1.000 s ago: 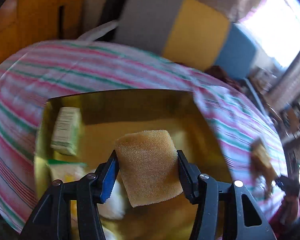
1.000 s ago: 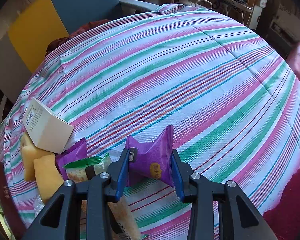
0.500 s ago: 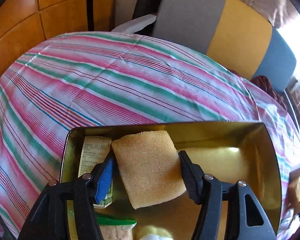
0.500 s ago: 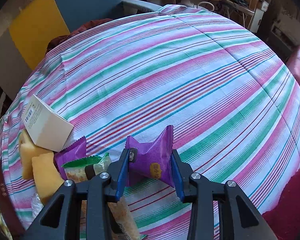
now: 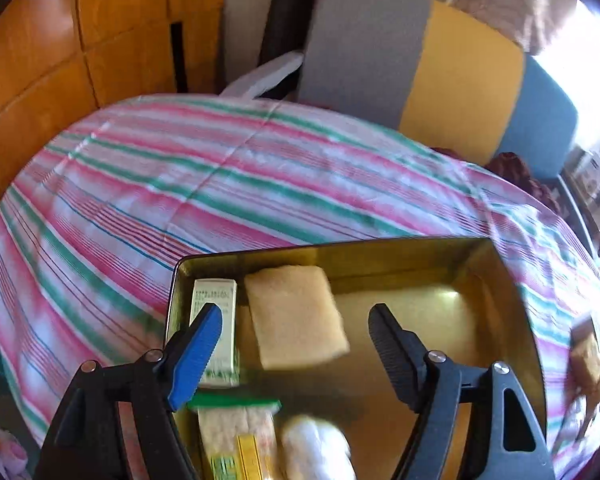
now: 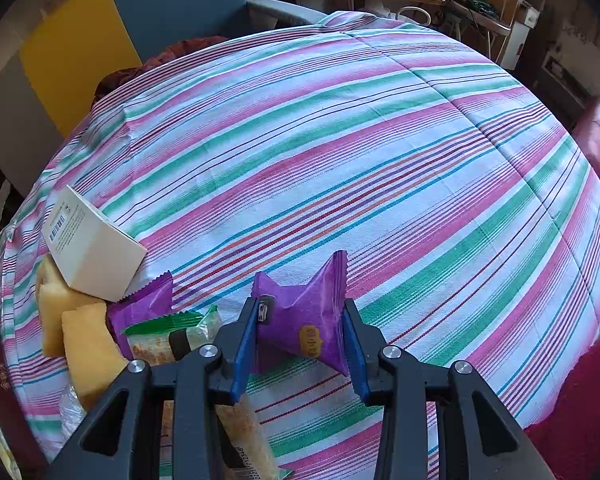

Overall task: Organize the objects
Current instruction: 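Carry the yellow sponge over the gold tray and release it with the left gripper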

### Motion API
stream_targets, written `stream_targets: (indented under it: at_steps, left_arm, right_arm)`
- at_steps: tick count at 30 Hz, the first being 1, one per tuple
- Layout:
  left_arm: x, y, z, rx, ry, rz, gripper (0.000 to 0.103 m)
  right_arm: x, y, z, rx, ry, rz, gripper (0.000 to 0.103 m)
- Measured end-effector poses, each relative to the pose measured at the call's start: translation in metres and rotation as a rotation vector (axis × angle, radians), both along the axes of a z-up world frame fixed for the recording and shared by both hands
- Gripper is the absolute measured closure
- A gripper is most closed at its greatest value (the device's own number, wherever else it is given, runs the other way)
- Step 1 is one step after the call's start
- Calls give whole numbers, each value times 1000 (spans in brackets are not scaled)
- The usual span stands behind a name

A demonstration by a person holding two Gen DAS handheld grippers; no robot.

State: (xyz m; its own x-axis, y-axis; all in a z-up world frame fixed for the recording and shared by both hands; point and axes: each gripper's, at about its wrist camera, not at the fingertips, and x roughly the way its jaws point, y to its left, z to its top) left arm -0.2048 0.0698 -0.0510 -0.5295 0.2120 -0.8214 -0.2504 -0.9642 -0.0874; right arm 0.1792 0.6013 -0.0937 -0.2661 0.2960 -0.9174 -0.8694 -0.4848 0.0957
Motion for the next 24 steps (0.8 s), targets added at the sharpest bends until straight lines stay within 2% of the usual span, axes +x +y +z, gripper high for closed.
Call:
stream_targets:
  at_steps: [4, 10, 12, 14, 24]
  left_arm:
    - [48, -2, 23, 23, 79, -26, 26]
    - [111, 1, 30, 47, 112, -61, 27]
    - [126, 4, 29, 48, 121, -81, 31]
    - [142, 8, 29, 53, 133, -99, 43]
    - [170, 24, 25, 64, 137, -155, 45]
  right_arm:
    - [-1, -2, 0, 8, -7, 5, 63]
    - [-3, -3, 1, 21, -17, 13, 63]
    - [-3, -4, 1, 28, -21, 16, 63]
    - [-4, -5, 3, 37, -24, 18, 63]
    - [-3, -9, 8, 61, -15, 22, 64]
